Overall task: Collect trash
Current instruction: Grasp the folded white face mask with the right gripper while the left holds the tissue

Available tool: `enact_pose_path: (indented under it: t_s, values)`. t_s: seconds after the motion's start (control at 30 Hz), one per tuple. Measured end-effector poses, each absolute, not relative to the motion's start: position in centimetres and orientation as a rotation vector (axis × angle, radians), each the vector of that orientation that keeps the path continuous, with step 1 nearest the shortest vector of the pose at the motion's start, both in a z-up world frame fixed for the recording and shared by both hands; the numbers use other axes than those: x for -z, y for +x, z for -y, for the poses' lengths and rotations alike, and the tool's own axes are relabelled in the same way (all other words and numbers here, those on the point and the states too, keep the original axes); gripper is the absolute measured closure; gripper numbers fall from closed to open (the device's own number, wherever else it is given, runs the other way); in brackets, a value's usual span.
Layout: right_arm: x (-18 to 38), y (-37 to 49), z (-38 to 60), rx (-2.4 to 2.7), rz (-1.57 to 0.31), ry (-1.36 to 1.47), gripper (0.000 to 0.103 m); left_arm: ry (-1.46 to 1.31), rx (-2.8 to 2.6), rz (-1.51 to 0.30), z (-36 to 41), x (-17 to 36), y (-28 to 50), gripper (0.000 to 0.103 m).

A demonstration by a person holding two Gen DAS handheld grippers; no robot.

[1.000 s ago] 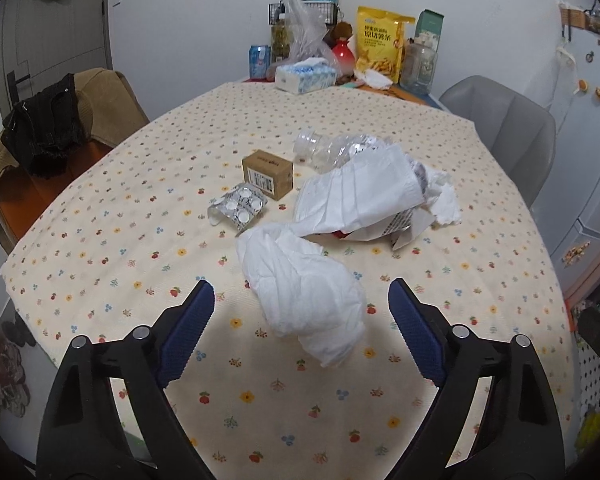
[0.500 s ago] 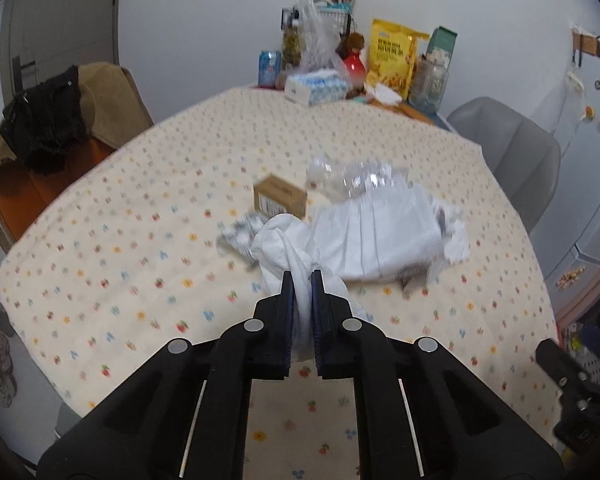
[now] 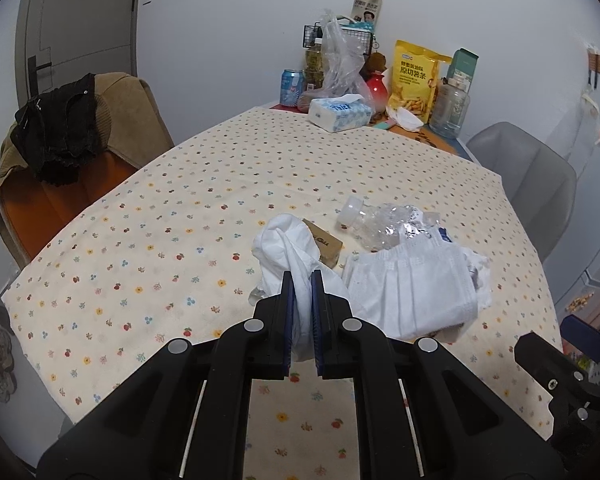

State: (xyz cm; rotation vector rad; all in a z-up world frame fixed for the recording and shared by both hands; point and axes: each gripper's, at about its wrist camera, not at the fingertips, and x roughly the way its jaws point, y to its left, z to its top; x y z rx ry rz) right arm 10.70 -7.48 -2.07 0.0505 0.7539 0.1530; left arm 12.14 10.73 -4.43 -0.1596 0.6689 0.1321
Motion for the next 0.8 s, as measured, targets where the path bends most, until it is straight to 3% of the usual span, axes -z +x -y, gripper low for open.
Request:
enact_pose_path:
  t_s: [0.5,0.6,0.77,0.8]
  values:
    - [3.7,14.7,3.0,-0.209,-0.804,0.013,0.041,-0.202,-0.175,-0.684,-13.9,6.2,14.9,0.094]
    - [4.1,15.1,2.6,-0.220,-0.815,0.007,0.053,-0.204,-0.171,-0.688,-14.0,6.4,15.1,0.094]
    - [4.3,15.2,2.1,-0.262,-0.836,0.002,0.089,-0.213,-0.168,-0.686,-14.1,6.5,14.9,0.094]
    - [4.1,15.0,2.0,-0.270,-0.832,0.000,0.091,-0.213,-0.166,-0.684,-14.0,6.4,14.8,0.094]
